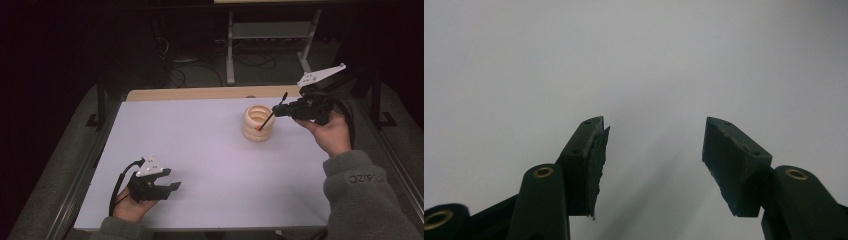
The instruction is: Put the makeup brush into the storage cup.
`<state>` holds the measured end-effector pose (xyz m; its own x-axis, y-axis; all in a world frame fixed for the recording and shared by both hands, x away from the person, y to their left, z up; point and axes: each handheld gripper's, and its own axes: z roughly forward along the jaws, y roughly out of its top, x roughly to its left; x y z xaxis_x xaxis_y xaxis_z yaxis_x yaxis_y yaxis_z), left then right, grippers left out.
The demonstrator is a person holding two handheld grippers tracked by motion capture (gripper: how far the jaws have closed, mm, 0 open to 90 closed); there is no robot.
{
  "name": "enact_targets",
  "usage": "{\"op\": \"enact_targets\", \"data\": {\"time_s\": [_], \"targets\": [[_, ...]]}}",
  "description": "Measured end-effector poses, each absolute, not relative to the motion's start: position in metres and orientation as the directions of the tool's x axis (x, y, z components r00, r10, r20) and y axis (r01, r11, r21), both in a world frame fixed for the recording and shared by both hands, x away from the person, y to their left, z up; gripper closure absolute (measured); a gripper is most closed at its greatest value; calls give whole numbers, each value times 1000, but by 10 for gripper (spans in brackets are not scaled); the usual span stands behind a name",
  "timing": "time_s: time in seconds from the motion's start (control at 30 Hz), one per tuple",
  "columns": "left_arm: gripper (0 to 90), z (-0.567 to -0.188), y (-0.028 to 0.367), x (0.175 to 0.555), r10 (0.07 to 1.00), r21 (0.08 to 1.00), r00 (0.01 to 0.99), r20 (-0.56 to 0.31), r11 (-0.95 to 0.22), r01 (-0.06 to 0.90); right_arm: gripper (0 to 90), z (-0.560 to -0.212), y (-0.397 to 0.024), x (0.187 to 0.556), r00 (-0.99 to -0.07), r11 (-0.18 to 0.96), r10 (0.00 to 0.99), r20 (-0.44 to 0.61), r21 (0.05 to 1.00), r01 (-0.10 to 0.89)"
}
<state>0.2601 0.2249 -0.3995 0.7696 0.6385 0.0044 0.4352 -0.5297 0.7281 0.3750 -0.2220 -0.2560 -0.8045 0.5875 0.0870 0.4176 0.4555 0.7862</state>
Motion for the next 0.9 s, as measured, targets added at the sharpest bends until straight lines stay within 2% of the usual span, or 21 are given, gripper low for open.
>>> {"op": "enact_targets", "data": {"time_s": [0.37, 0.9], "targets": [[415, -397, 229, 261, 649, 739, 760, -8, -509, 442, 848, -240, -218, 393, -767, 430, 635, 92, 783, 450], [403, -394, 229, 261, 645, 744, 764, 0, -511, 431, 848, -235, -218, 412, -712, 389, 694, 110, 774, 499]]}}
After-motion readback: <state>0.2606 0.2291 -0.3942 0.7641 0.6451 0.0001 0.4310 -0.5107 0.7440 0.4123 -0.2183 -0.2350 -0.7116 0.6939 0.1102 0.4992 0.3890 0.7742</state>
